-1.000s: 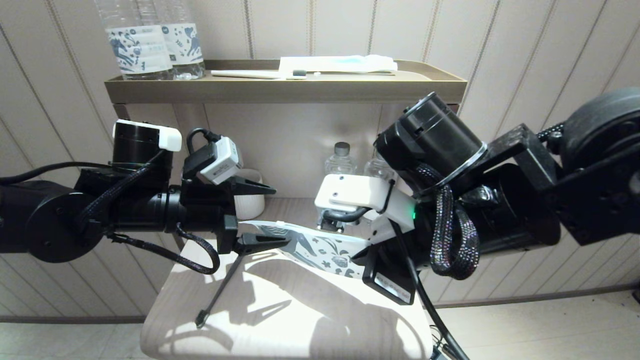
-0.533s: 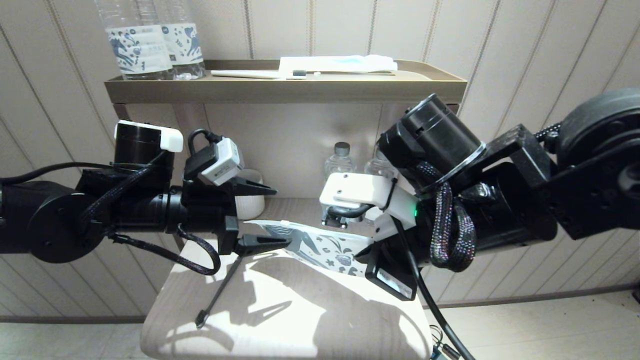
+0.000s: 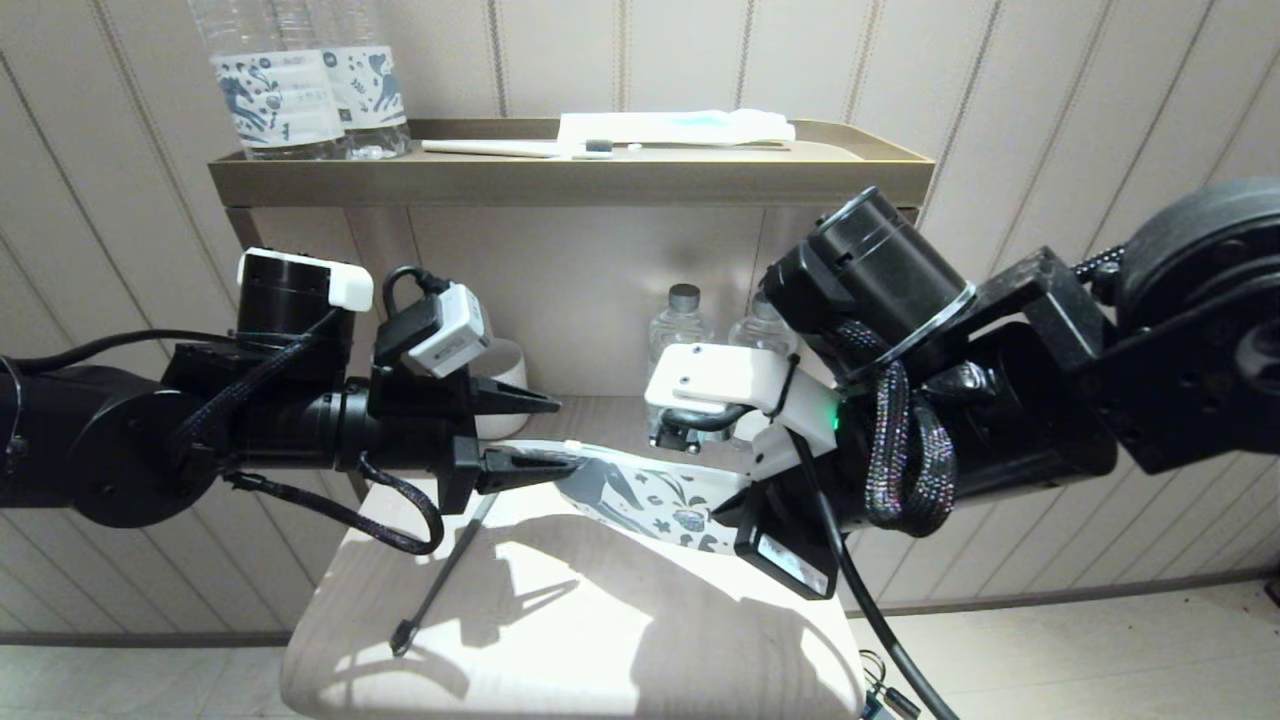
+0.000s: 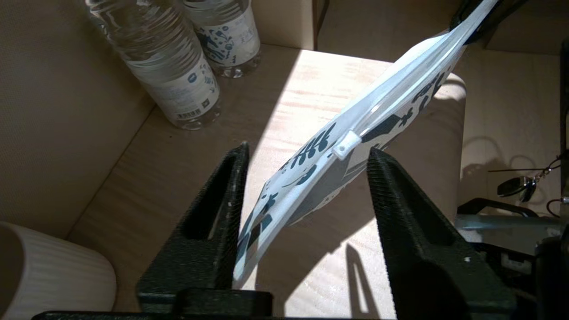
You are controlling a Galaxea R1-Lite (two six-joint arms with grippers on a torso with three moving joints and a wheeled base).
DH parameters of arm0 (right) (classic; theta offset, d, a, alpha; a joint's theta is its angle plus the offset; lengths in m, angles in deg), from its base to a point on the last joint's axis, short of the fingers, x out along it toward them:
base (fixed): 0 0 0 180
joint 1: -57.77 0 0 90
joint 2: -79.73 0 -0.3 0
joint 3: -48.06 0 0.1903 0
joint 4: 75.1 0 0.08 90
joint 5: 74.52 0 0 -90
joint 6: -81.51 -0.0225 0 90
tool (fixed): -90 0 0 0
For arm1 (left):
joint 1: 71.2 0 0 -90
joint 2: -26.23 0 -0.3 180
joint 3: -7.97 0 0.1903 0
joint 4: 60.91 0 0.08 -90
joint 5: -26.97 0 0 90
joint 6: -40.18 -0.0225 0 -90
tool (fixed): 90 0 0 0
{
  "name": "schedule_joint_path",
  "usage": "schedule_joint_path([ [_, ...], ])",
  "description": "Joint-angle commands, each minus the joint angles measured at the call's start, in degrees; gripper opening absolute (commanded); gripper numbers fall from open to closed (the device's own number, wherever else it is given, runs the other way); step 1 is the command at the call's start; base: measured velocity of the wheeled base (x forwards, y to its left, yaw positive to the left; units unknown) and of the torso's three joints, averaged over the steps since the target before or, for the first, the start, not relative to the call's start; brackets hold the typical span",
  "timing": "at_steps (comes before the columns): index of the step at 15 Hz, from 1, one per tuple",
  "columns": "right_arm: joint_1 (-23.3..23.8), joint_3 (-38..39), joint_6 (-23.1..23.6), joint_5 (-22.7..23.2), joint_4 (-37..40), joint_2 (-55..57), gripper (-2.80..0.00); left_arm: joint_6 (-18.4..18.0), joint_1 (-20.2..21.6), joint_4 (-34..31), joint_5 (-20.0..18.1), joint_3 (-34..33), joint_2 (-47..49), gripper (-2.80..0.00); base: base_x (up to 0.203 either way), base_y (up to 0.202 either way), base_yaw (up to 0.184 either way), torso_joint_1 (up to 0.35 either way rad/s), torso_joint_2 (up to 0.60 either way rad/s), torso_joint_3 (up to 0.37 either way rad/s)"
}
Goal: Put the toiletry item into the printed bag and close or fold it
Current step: Open the storage bag
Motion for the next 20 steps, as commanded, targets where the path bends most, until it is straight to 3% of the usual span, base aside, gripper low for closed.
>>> schedule_joint_path([
  [1, -0.07, 0.03, 0.14, -0.02, 0.21, 0.00, -2.80, -0.18, -0.11, 0.08, -0.32, -0.02, 0.08, -2.80, 0.000, 0.000, 0.000, 0.000, 0.00, 0.000],
  [16, 0.72, 1.16, 0.14, 1.21, 0.12, 0.35, -2.80, 0.22, -0.88, 0.30, -0.67, -0.15, 0.96, -2.80, 0.000, 0.000, 0.000, 0.000, 0.00, 0.000],
  [17, 0.72, 1.08, 0.14, 1.21, 0.12, 0.35, -2.80, 0.21, -0.82, 0.52, -0.67, -0.28, 0.96, 0.00, 0.000, 0.000, 0.000, 0.000, 0.00, 0.000],
  [20, 0.72, 1.25, 0.14, 1.31, 0.12, 0.26, -2.80, 0.52, -0.82, 0.08, -0.59, -0.02, 0.96, 0.00, 0.000, 0.000, 0.000, 0.000, 0.00, 0.000],
])
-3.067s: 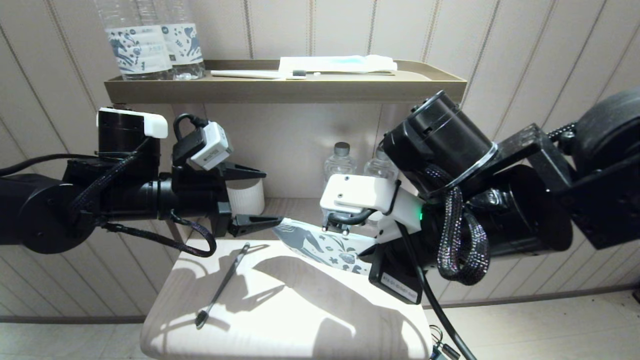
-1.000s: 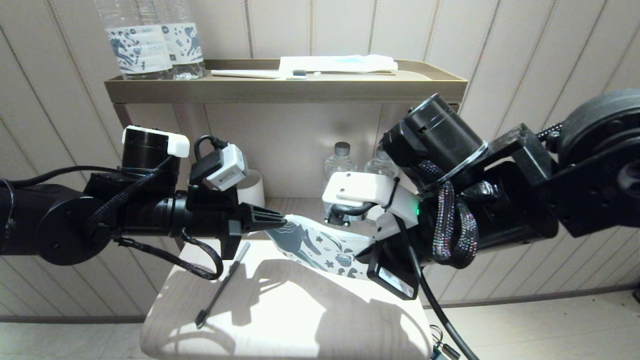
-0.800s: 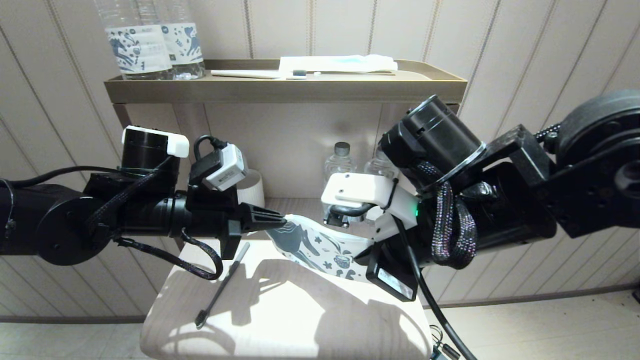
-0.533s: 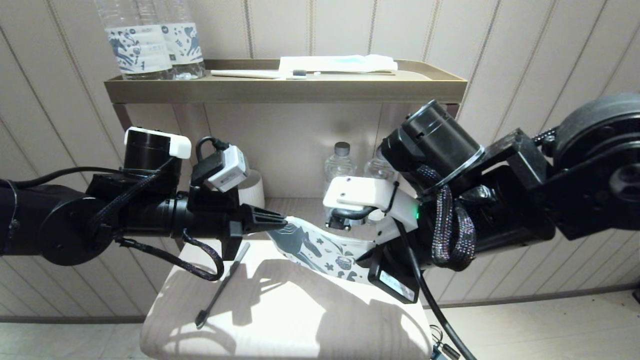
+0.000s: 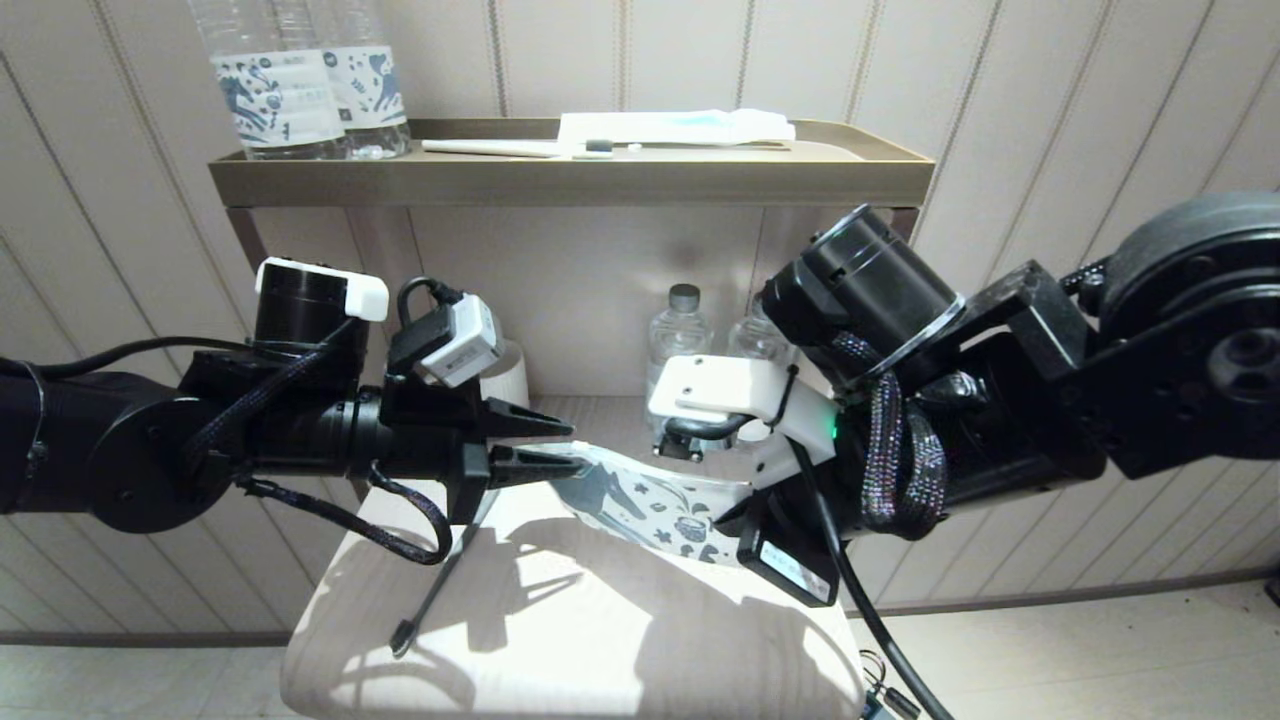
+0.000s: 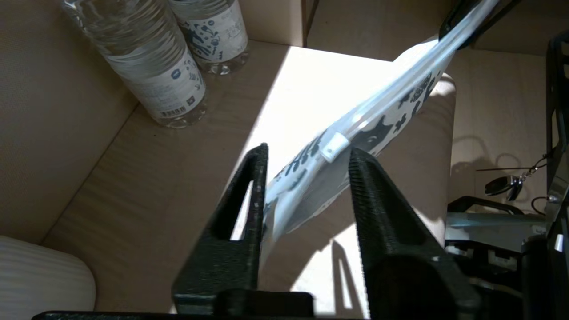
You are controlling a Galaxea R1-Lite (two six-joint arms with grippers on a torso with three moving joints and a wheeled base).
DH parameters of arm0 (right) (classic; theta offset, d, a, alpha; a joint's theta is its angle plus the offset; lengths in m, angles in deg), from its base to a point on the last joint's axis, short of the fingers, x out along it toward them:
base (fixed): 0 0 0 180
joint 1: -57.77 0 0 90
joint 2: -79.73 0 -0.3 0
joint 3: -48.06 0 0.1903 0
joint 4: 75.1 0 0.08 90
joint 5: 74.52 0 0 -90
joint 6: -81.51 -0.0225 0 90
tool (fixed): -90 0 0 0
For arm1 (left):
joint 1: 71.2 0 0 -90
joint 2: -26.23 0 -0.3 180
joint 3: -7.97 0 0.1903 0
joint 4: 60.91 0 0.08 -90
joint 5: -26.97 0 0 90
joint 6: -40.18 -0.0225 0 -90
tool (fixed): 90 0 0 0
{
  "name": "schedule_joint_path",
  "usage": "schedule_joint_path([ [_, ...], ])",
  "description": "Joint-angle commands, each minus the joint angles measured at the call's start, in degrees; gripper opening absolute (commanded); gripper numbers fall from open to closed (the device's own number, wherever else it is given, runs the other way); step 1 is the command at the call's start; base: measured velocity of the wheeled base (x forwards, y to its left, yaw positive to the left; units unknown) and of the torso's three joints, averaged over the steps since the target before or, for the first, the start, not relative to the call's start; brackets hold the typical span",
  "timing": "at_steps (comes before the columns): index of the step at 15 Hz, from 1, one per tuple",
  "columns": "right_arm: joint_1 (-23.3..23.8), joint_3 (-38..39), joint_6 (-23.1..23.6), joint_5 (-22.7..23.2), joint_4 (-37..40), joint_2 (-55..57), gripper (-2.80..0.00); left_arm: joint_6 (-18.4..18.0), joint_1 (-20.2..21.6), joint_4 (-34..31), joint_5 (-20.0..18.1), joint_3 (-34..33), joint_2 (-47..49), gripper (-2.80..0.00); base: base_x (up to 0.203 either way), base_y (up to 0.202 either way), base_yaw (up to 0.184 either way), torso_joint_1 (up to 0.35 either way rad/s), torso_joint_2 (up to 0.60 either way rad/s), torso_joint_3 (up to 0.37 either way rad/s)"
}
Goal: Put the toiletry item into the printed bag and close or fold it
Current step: Open the storage bag
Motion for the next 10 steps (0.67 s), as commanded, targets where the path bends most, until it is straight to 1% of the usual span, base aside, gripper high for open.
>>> schedule_joint_path([
  [1, -0.04, 0.18, 0.14, 0.07, 0.18, 0.08, -2.80, -0.16, -0.04, 0.17, -0.12, 0.16, 0.08, 0.00, 0.000, 0.000, 0.000, 0.000, 0.00, 0.000],
  [6, -0.04, 0.18, 0.05, 0.59, 0.18, 0.57, -2.80, -0.15, -0.04, 0.08, -0.12, 0.40, 0.08, 0.00, 0.000, 0.000, 0.000, 0.000, 0.00, 0.000],
  [10, 0.14, -0.18, -0.04, 0.59, 0.10, 0.96, -2.80, 0.55, -0.39, 0.08, -0.12, 0.68, 0.17, 0.00, 0.000, 0.000, 0.000, 0.000, 0.00, 0.000],
])
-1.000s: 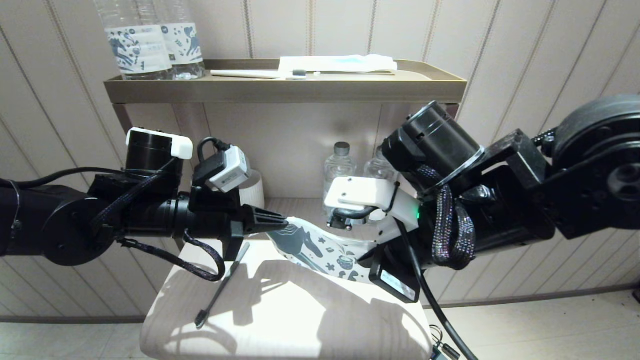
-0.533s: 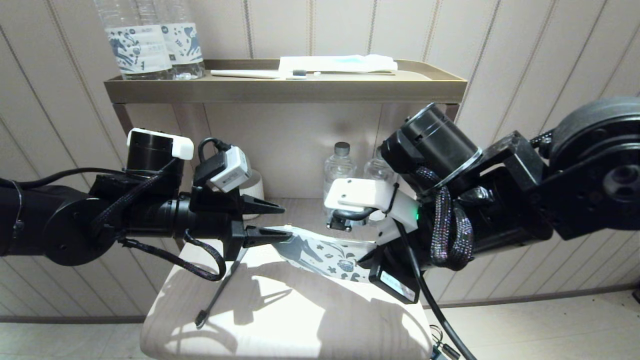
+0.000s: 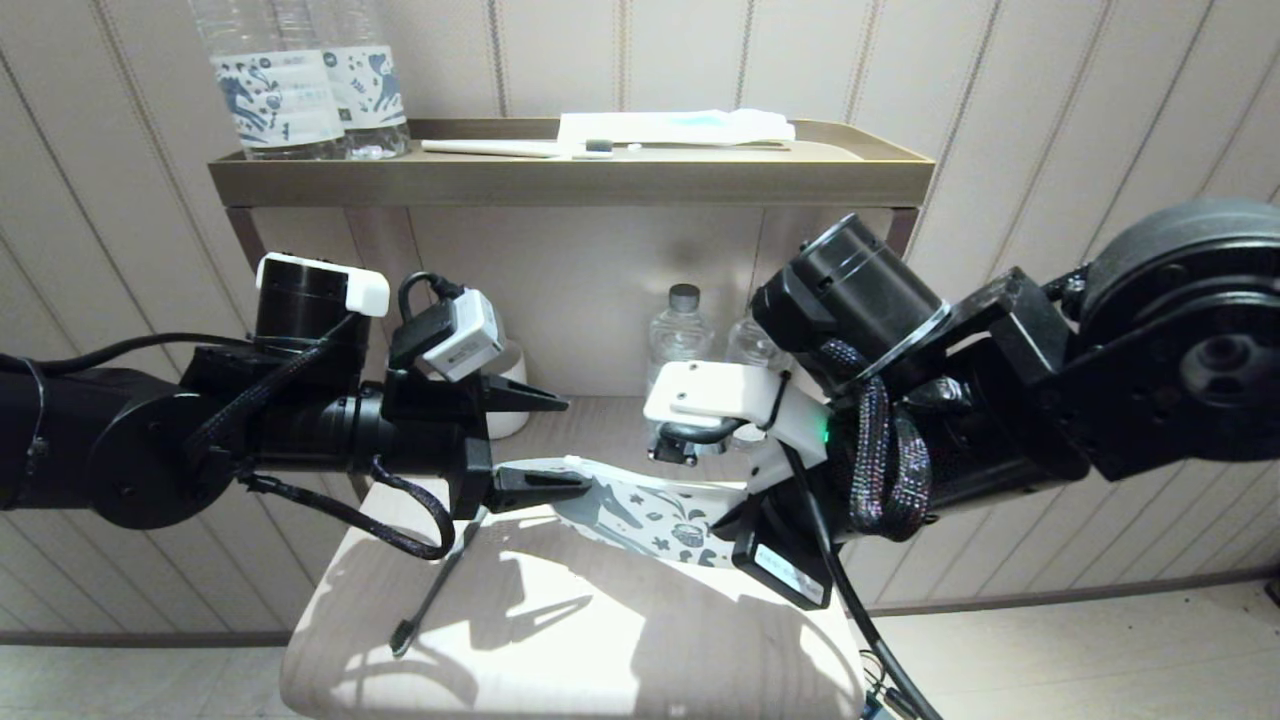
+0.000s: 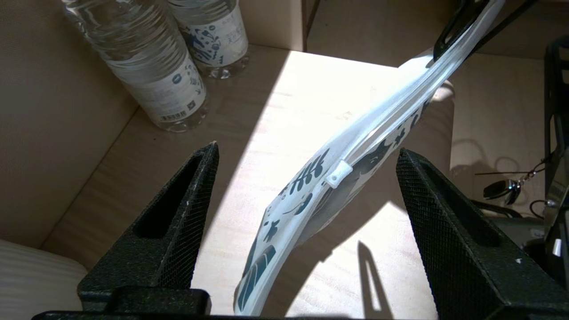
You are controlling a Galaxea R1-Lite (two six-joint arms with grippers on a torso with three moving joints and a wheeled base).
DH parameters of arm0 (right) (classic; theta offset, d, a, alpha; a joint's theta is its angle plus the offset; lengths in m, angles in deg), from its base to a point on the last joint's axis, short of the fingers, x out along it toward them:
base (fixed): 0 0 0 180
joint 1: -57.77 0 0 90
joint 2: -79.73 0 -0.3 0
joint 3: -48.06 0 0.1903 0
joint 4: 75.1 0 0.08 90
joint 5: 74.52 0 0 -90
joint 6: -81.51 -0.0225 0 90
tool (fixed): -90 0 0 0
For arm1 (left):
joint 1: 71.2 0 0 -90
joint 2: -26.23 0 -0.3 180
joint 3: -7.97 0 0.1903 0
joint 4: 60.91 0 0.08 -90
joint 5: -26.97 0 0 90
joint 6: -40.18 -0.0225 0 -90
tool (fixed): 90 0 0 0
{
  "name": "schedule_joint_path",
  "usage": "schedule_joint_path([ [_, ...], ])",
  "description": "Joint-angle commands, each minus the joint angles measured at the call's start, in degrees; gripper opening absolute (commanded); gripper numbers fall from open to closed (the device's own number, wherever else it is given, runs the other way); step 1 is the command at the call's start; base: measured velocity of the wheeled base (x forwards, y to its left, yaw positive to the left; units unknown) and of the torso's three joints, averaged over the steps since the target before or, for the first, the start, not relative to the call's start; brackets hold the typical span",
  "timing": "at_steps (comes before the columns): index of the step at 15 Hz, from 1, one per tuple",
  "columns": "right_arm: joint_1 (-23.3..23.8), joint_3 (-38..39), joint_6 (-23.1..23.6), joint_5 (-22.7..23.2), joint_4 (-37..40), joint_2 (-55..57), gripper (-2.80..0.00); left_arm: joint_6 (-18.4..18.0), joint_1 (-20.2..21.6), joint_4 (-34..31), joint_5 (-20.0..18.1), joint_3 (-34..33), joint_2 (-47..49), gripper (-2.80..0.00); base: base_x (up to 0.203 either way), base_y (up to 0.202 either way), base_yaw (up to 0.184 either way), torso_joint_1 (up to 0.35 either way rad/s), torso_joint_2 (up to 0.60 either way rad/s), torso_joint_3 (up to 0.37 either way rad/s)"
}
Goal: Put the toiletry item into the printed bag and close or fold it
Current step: Open the storage bag
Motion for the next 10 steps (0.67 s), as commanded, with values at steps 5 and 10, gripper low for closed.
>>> schedule_joint_path([
  [5, 0.82, -1.24, 0.18, -0.10, -1.23, -0.02, -2.80, -0.04, -0.07, 0.19, -0.25, 0.13, 0.36, 0.00, 0.000, 0.000, 0.000, 0.000, 0.00, 0.000],
  [10, 0.73, -1.28, 0.23, -0.10, -1.39, -0.02, -2.80, 0.03, -0.07, 0.28, -0.25, 0.31, 0.44, 0.00, 0.000, 0.000, 0.000, 0.000, 0.00, 0.000],
])
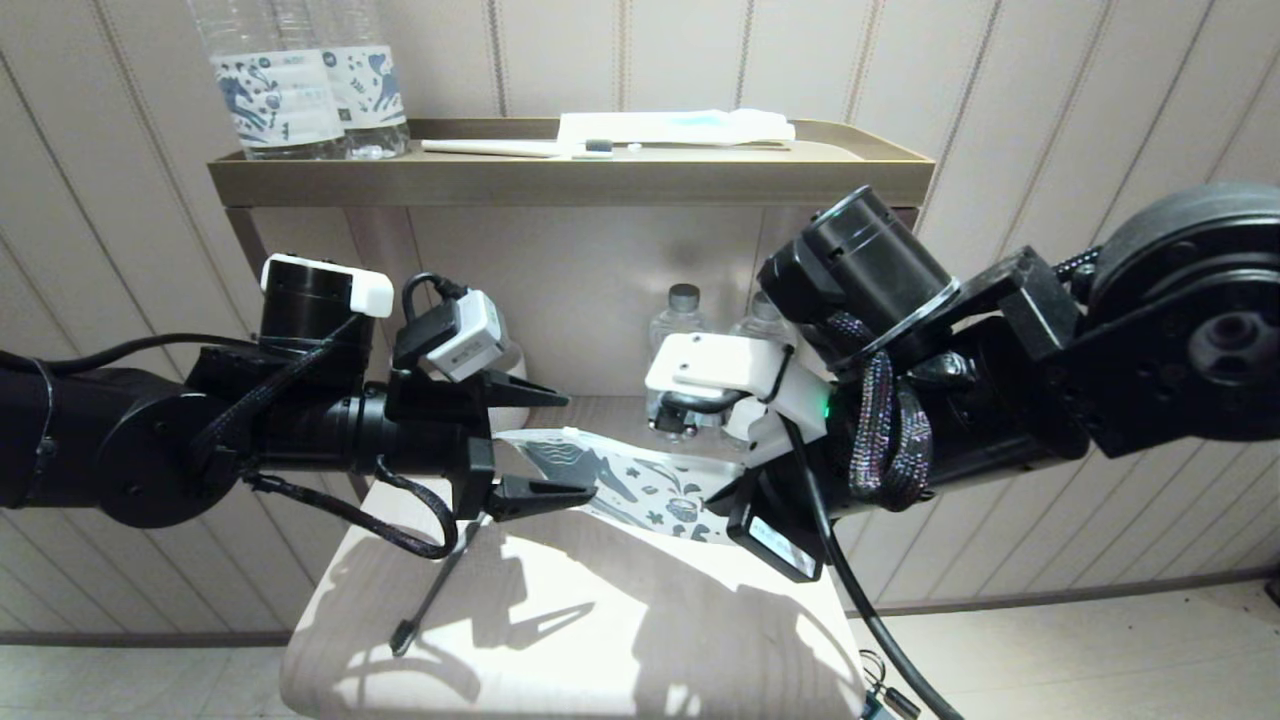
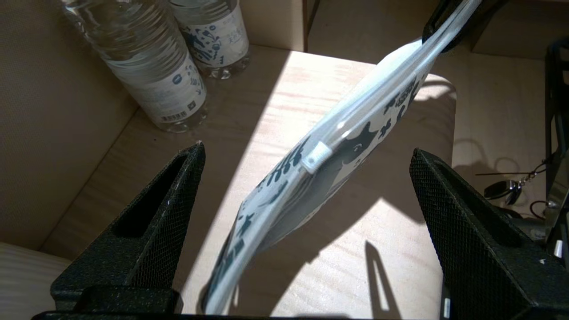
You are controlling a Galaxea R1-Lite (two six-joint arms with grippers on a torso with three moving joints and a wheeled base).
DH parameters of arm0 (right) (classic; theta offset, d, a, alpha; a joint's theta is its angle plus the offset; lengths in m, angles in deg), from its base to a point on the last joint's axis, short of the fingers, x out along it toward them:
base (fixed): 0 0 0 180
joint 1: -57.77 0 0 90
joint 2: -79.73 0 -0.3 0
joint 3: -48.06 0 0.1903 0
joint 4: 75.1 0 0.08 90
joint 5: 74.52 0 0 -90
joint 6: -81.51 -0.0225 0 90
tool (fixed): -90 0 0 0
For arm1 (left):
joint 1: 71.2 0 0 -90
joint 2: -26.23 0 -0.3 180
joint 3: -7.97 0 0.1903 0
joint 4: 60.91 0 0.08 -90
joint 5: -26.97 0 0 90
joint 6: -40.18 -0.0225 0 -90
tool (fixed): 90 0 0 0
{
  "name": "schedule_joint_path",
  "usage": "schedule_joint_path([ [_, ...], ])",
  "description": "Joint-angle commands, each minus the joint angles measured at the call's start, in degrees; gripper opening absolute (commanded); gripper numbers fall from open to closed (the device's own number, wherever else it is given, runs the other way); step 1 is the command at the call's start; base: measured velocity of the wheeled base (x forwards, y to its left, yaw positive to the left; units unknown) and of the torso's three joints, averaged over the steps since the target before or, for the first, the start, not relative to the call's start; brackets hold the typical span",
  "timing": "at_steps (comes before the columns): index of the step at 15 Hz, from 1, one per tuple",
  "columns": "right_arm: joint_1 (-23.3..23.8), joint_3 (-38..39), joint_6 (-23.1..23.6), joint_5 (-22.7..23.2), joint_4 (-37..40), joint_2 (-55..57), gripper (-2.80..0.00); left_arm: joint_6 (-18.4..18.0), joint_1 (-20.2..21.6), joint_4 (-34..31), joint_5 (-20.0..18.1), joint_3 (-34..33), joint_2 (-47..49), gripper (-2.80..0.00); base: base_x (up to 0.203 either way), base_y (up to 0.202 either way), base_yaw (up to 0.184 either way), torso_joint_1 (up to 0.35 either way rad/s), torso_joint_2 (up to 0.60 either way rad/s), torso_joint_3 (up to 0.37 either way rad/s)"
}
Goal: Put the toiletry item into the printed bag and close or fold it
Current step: Open the storage bag
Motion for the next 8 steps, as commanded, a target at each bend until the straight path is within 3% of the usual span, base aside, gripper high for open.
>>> schedule_joint_path([
  [1, -0.06, 0.24, 0.16, -0.04, 0.15, 0.09, -2.80, -0.04, 0.01, 0.15, -0.34, 0.08, -0.02, 0.00, 0.000, 0.000, 0.000, 0.000, 0.00, 0.000],
  [8, -0.15, -0.63, 0.16, -0.12, 0.15, 0.27, -2.80, 1.27, 0.01, 0.32, -0.43, 0.25, -0.81, 0.00, 0.000, 0.000, 0.000, 0.000, 0.00, 0.000],
])
